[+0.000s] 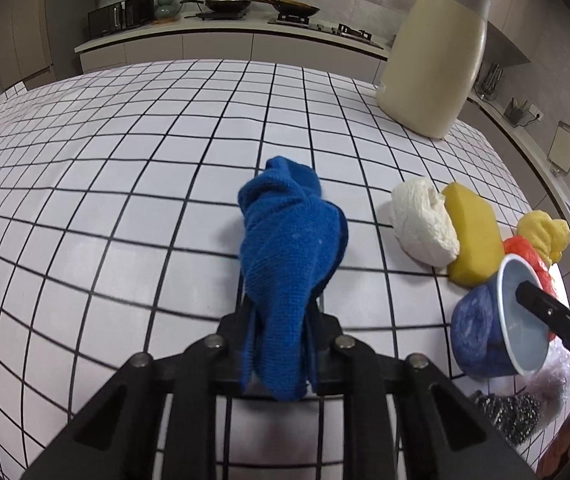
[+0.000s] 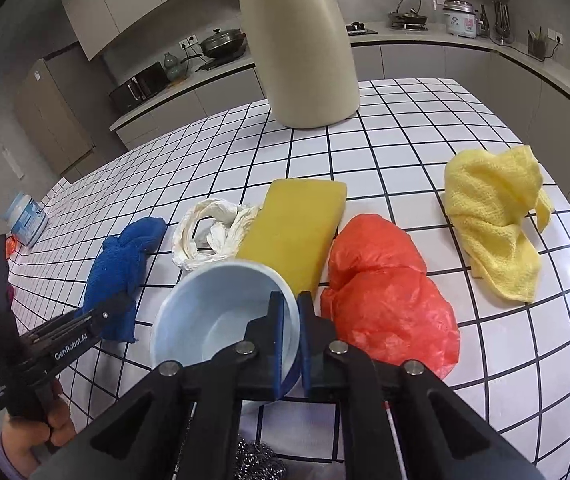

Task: Collect trash
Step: 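Grasp the blue cloth with the left tool while the right tool grasps the blue bowl rim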

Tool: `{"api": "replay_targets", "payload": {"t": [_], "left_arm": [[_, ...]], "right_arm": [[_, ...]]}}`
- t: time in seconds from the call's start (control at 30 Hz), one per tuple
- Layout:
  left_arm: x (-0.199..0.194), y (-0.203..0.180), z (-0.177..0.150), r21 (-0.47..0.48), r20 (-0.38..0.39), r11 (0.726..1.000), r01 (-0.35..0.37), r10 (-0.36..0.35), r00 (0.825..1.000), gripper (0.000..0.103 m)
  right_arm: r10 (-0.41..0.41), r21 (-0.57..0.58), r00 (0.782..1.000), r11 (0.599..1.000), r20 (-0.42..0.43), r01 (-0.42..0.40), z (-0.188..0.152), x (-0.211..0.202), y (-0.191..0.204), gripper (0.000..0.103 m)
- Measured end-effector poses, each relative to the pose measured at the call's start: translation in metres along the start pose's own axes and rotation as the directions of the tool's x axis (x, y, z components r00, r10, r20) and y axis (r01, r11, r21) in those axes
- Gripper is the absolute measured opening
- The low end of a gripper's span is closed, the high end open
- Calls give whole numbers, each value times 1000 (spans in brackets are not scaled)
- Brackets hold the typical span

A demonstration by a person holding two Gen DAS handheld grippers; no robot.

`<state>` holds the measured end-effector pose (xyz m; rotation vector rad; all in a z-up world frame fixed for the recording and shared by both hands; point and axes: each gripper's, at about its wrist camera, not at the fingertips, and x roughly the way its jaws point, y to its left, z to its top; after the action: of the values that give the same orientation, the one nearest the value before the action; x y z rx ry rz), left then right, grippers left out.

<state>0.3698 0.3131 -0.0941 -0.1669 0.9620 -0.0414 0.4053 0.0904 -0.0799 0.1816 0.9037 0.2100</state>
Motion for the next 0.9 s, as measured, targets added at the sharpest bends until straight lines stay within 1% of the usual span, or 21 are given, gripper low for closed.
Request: {"api": "replay_targets", "payload": {"t": [0.3, 0.37, 0.47, 0.5, 0.53, 0.57, 0.67, 0.77, 0.8, 0.83, 0.87, 0.9], "left_arm": [[-17, -5, -22, -1, -35, 1000, 24, -24, 999, 22], [-19, -6, -25, 2, -40, 1000, 24, -24, 999, 23], [-18, -6, -23, -4, -40, 1000, 13, -14, 999, 42], [-19, -6, -23, -8, -35, 1000, 4, -4, 999, 56], [-19, -5, -21, -13, -28, 1000, -6, 5, 1000, 65], [-20, -4, -20, -19, -19, 1000, -9, 9, 1000, 67], [-18, -4, -13, -24, -4, 1000, -7, 7, 1000, 67], [-10, -5, -8, -15, -7, 1000, 2, -2, 1000, 67], [-8, -4, -7, -18, -11, 1000, 16, -16, 1000, 63], [-8, -4, -8, -19, -10, 1000, 22, -22, 1000, 52], [-8, -5, -8, -13, -9, 999, 31, -31, 999, 45], [-8, -7, -8, -3, -9, 1000, 29, -29, 1000, 42]], "right_arm": [[12, -10, 1000, 1000, -17, -12, -2, 0, 2, 8], [14, -6, 1000, 1000, -19, -15, -2, 0, 2, 8], [18, 0, 1000, 1000, -25, -18, -3, 0, 2, 8], [18, 2, 999, 1000, -27, -18, -3, 1, 1, 8], [20, 7, 999, 1000, -32, -20, -3, 1, 1, 8], [22, 9, 999, 1000, -35, -22, -3, 2, 0, 8], [22, 16, 999, 1000, -46, -22, -4, 3, -1, 10], [23, 18, 998, 1000, -54, -22, -4, 6, -2, 10], [24, 17, 998, 1000, -52, -23, -4, 6, -1, 10], [22, 13, 999, 1000, -48, -22, -5, 6, -1, 10], [21, 7, 999, 1000, -47, -21, -6, 5, 0, 10], [22, 0, 999, 1000, -46, -22, -6, 4, 1, 10]]}}
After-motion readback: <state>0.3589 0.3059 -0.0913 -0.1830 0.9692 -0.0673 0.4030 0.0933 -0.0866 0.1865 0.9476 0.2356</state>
